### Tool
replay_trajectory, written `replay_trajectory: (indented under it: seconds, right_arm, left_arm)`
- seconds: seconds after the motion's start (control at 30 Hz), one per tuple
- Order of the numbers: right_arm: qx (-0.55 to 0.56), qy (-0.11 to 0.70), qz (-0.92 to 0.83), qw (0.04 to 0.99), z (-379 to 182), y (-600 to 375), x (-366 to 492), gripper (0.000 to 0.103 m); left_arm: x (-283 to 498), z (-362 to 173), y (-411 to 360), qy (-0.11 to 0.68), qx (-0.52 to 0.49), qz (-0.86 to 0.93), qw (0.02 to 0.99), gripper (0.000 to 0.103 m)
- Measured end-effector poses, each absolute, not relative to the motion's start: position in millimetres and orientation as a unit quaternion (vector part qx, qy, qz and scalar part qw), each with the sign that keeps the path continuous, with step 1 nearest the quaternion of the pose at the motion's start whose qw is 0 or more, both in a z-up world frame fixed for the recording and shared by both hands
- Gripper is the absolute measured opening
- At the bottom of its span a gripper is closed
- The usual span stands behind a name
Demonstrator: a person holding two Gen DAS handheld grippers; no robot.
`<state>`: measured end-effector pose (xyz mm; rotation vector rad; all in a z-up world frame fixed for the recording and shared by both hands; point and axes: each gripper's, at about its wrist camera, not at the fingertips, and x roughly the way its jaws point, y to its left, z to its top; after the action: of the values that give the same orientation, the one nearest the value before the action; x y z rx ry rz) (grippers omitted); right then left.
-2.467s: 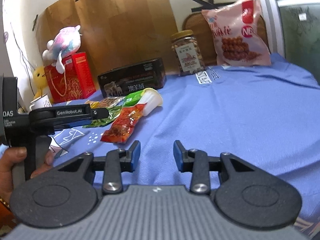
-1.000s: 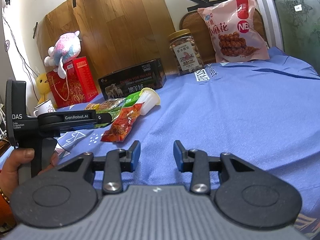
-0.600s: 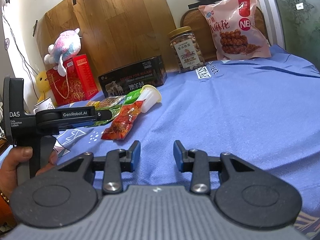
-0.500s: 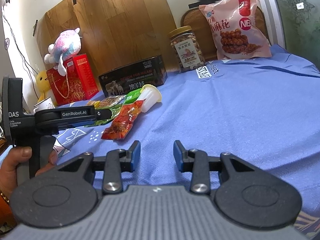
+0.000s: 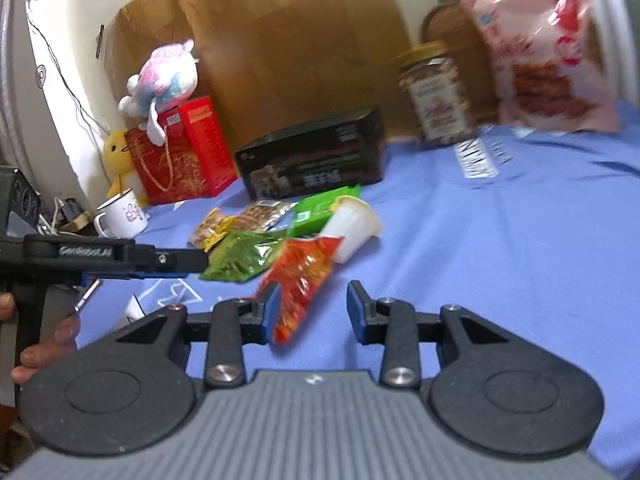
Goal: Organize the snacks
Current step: 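Lower the left gripper onto the red spicy-strip packet and close it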
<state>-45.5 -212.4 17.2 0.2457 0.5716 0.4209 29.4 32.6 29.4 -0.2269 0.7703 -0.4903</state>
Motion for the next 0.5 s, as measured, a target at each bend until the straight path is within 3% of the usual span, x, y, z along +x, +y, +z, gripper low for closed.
replay_trajectory:
  seconds: [0.1,0.17,0.23,0.3,0.4,0.5]
  right_arm:
    - [0.136,0.313,0.222,0.913,10.4,-207.4,-26.3,0.037]
    - [0.146,0.331,0.235,0.902,2.4,-204.4,-16.1,0.023]
    - [0.185,0.344,0.259,0.883,-5.1,-204.8,-11.5,0.009]
    - [0.248,0.360,0.268,0.859,-12.7,-214.1,-8.7,0.007]
    - [0.362,0.358,0.244,0.826,-28.7,-242.7,-22.5,0.006]
    - [0.352,0.364,0.241,0.828,-30.6,-236.1,-44.6,0.009]
  left_arm:
    - [42.4,17.1,21.1,0.403,-0.128,-0.273,0.864,0.059]
    - [49.4,7.6,14.9,0.412,-0.132,-0.279,0.857,0.060]
    - [50.0,3.5,14.7,0.402,-0.143,-0.285,0.858,0.069]
    - [50.6,1.5,15.8,0.398,-0.161,-0.292,0.855,0.072]
    - [50.7,-4.2,6.6,0.384,-0.163,-0.300,0.858,0.056]
    - [46.5,-4.1,-18.1,0.353,-0.100,-0.302,0.880,0.054]
